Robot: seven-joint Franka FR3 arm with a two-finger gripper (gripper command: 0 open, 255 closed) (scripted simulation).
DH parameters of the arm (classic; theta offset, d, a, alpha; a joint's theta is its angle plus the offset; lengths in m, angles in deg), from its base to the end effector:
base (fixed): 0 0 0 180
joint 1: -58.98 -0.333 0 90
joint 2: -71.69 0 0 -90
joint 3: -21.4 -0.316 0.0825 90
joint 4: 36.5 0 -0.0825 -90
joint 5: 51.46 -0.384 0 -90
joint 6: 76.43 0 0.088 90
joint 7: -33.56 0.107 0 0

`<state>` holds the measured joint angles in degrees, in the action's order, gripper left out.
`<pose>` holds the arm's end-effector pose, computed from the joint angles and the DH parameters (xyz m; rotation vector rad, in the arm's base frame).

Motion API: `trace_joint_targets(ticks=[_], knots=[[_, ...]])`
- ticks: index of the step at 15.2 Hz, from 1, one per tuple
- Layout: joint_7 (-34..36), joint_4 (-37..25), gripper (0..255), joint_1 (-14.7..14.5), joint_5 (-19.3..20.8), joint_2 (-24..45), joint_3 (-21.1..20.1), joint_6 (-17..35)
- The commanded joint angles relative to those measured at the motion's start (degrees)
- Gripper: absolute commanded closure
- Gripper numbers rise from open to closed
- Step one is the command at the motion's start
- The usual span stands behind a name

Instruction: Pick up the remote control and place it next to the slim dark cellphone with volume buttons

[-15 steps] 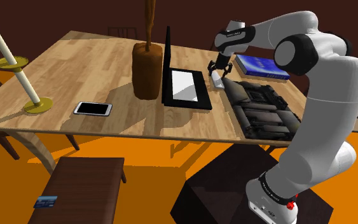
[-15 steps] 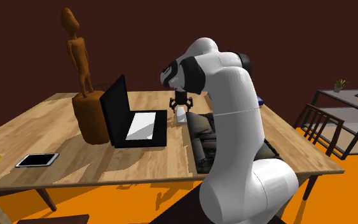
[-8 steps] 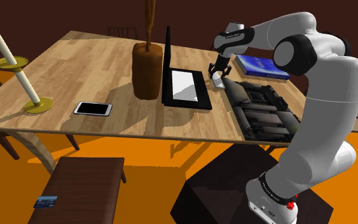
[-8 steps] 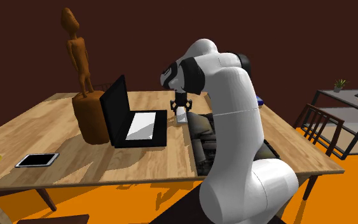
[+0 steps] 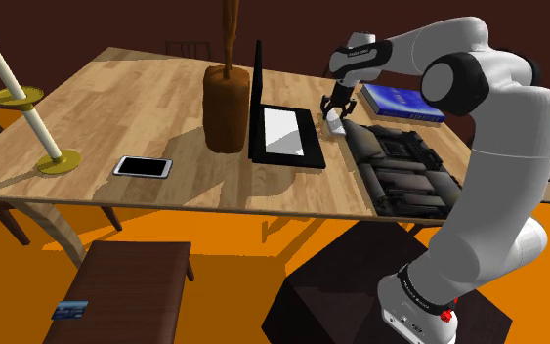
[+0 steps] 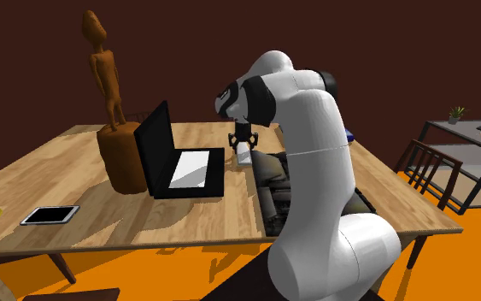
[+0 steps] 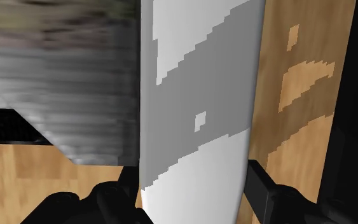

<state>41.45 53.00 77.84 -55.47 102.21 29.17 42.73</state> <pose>0.6257 -0.2951 0.3370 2.9866 -0.9545 -0.0170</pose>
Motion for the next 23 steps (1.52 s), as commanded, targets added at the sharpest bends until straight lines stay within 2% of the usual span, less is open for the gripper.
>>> trace_joint_targets(ticks=[1, 14, 23], knots=[[0.0, -0.7, 255, 0.0, 0.1, -0.6, 0.1, -1.3], [0.3, -5.8, 255, 0.0, 0.6, -3.4, 0.3, -9.2], [10.5, 10.0, 255, -7.7, 2.7, -14.2, -2.2, -4.0]])
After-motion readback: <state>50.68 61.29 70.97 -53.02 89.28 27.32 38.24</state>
